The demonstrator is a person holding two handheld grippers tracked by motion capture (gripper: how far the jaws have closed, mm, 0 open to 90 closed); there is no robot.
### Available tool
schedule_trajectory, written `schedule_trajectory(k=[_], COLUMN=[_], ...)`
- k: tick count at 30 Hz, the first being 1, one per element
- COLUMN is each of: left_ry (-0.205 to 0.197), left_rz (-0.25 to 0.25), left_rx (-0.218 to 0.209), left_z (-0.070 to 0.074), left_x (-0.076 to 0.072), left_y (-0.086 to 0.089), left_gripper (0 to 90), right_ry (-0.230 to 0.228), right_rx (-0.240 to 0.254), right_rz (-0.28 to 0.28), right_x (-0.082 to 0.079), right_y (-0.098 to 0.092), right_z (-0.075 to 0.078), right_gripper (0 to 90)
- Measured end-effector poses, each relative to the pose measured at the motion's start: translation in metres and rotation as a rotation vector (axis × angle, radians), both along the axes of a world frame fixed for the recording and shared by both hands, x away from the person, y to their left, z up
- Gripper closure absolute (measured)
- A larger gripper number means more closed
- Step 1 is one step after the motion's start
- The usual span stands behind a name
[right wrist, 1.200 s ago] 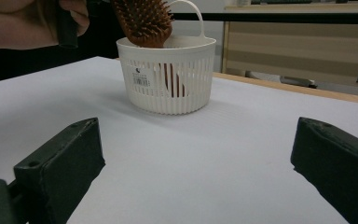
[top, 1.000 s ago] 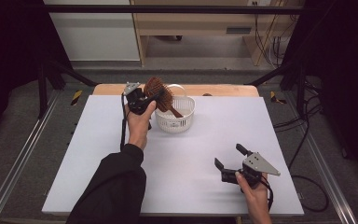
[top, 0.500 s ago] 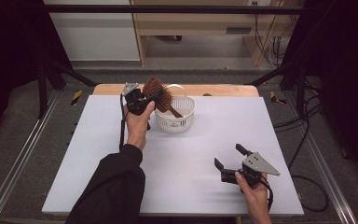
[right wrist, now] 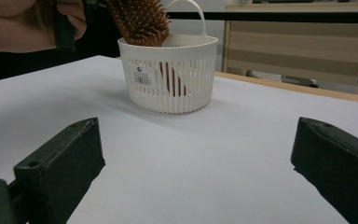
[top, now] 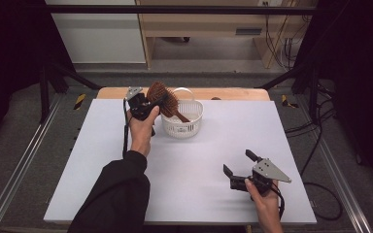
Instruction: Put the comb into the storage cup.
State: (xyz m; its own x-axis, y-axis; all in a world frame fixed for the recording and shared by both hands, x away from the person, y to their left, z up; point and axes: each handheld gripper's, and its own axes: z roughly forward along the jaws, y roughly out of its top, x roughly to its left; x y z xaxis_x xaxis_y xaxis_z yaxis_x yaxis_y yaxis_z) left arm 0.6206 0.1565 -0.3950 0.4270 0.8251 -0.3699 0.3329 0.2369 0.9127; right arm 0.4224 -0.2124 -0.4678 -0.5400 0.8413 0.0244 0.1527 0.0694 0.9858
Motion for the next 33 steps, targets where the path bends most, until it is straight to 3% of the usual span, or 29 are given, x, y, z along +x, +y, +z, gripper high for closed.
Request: schedule_trajectory(k=[33], left_ry=[0.020], left_rz=[0.019], left_rx=[-0.021], left_z=[-0.0065], left_x=[0.0008], left_y=[0.0103], left_gripper=[41.6], right_ry=[0.004], right_rx=[-0.003], right_rz=[0.003], right_x=[0.0003], right_y=[0.0010], right_z=[-0.0009], right_gripper=[2.5])
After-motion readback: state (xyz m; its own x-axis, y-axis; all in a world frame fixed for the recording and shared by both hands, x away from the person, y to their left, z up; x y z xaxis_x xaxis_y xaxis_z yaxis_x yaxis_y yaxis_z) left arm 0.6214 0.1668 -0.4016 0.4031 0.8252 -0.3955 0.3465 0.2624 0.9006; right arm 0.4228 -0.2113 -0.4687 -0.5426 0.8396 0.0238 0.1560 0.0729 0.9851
